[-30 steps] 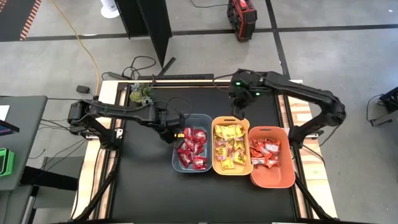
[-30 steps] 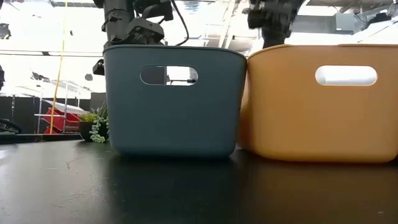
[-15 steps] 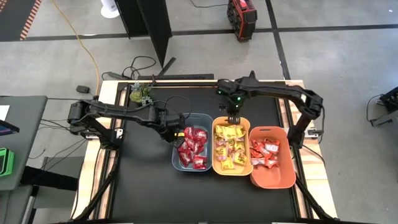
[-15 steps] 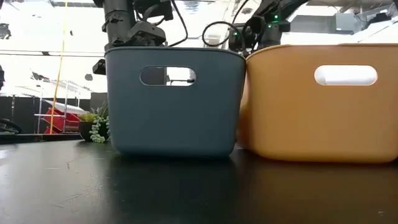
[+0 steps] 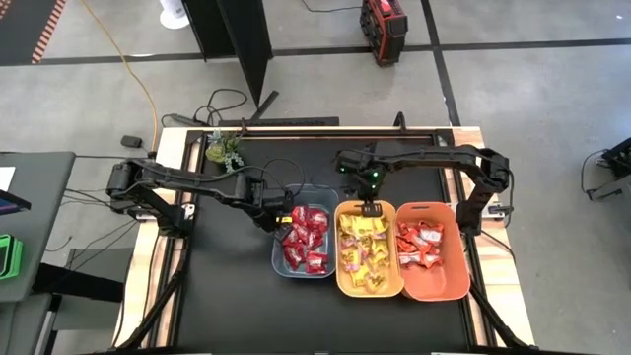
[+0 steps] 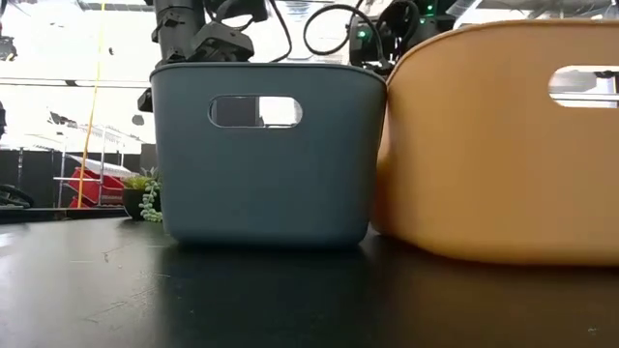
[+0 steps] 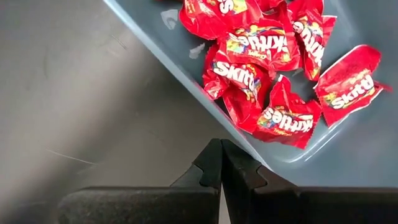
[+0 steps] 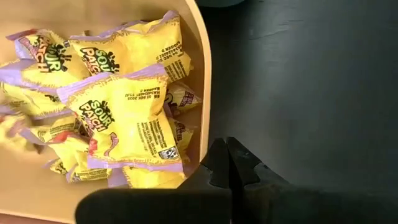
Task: Sort candy
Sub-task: Adjust the bins
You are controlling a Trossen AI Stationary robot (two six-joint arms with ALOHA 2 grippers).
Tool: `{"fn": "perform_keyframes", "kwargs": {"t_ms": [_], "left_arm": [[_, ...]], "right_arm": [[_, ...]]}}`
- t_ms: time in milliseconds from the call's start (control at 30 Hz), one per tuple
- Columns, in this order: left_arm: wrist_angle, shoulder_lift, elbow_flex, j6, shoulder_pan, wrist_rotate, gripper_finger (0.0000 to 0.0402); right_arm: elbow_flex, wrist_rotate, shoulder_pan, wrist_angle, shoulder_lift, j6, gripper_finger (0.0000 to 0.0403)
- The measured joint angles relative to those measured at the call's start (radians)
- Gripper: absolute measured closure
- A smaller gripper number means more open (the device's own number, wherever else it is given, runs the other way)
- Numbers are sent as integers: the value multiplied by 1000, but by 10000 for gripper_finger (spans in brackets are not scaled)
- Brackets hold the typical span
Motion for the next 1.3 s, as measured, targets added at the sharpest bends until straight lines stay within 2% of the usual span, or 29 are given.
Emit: {"fn": "perform_keyframes", "kwargs": {"t_ms": [333, 500, 933, 1167, 1300], "left_arm": [[0, 0, 0, -19, -52, 32, 401], [-2, 0, 0, -26, -54, 19, 401], [-3, 0, 0, -11, -53, -1, 401], [-2, 0, 0, -18, -53, -6, 401], [-4, 0, 0, -26, -53, -8, 401]], "right_arm": [[0, 7, 15, 22, 0, 66, 403], [0, 26, -13, 135, 0, 68, 403], [1, 30, -28, 473, 30, -66, 403], [0, 35, -7, 502, 129, -60, 403], [-1, 35, 18, 492, 131, -59, 403]]}}
